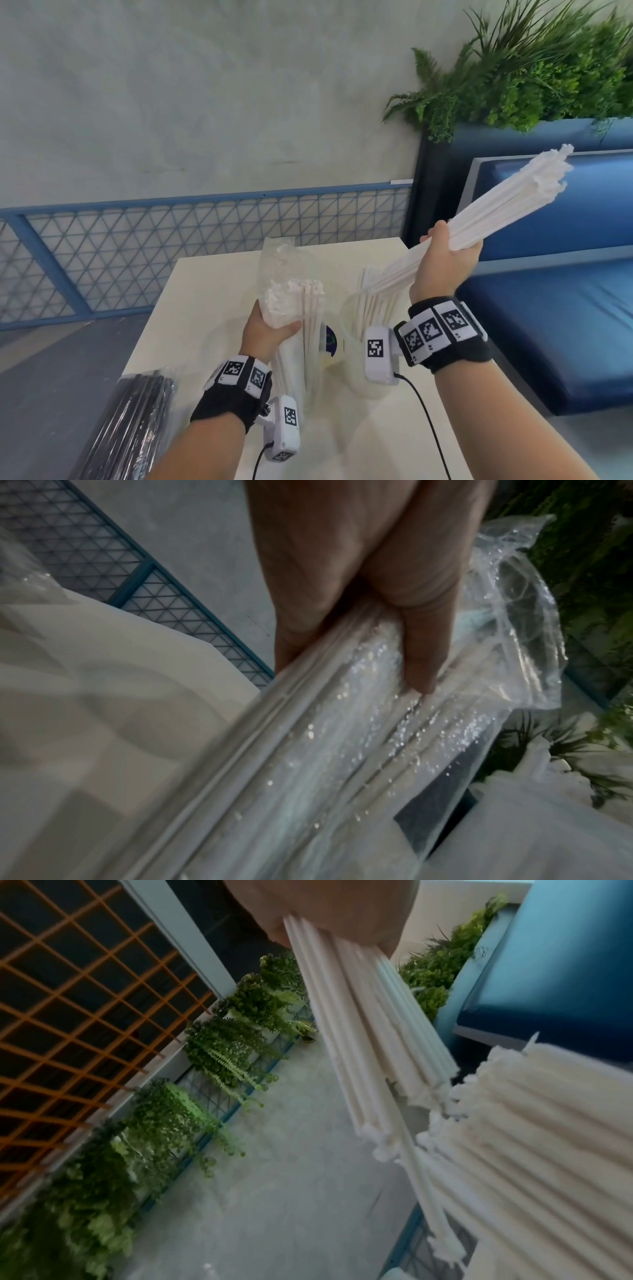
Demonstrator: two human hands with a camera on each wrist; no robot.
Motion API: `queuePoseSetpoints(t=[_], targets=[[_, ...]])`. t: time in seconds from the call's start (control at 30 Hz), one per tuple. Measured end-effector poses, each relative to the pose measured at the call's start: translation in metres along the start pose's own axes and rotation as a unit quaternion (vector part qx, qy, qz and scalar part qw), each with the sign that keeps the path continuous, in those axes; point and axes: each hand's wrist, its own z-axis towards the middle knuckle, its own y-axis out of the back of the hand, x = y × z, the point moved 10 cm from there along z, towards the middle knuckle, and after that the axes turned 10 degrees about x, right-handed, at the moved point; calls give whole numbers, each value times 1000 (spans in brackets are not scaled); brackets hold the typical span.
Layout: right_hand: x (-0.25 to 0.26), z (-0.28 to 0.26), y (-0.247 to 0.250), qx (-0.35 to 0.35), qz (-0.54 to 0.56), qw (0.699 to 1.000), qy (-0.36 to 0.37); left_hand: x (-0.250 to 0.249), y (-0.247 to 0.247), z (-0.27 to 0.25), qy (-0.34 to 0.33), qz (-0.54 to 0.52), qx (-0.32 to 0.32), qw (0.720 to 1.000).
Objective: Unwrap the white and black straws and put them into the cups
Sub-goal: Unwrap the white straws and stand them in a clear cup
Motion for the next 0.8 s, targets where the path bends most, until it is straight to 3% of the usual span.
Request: queuePoseSetpoints(t=[0.13, 0.3, 0.63, 0.8], targets=[[-20, 1, -11, 75, -95, 993, -2, 1, -1, 0, 4, -16, 1, 1000], [-79, -31, -27, 204, -231, 950, -56, -4, -18, -2, -6, -18, 38, 999], [-103, -48, -27, 298, -346, 882, -117, -4, -23, -2, -16, -31, 54, 998], [-111, -48, -23, 315, -338, 879, -119, -3, -28, -2, -15, -28, 65, 997]])
